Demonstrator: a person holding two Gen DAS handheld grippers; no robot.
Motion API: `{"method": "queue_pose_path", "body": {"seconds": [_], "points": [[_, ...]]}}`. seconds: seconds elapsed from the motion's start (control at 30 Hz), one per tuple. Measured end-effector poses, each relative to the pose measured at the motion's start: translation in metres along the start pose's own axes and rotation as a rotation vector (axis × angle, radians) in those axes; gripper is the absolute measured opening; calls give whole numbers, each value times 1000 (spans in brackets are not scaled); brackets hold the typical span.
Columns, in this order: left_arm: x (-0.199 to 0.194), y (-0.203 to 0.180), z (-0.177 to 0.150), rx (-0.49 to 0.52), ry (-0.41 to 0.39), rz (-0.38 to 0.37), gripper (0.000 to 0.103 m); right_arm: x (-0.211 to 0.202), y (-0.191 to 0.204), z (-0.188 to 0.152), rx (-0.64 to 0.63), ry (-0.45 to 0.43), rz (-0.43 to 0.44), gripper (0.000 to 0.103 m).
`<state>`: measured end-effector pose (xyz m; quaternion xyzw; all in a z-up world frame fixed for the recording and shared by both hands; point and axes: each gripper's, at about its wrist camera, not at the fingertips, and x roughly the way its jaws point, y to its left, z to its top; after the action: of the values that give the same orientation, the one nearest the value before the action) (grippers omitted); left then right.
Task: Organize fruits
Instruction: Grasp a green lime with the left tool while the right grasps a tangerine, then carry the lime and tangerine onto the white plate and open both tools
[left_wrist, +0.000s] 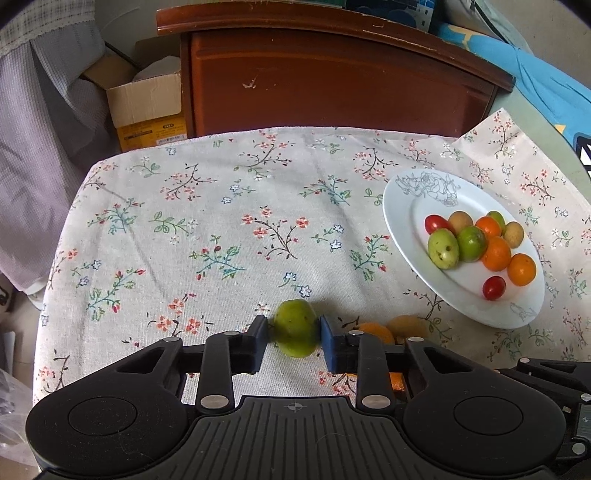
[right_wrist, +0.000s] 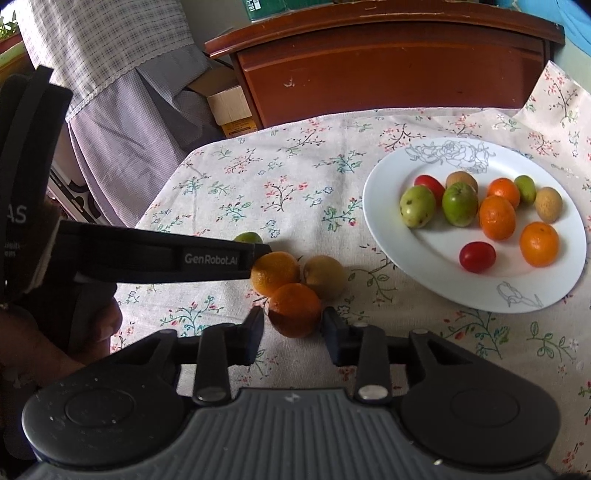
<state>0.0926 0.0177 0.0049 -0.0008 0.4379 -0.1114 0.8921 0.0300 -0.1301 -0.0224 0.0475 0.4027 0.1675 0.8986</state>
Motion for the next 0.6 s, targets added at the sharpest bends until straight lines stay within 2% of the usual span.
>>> {"method": "queue_pose_path", "body": {"seconds": [0.33,0.6], "points": [[-6,6,2,-28,-18,15,24,-7,-8,6,71,16,28,30],[-22,0,13,-17,-81,25,24,-22,-8,12,79,-17,52,30]]}}
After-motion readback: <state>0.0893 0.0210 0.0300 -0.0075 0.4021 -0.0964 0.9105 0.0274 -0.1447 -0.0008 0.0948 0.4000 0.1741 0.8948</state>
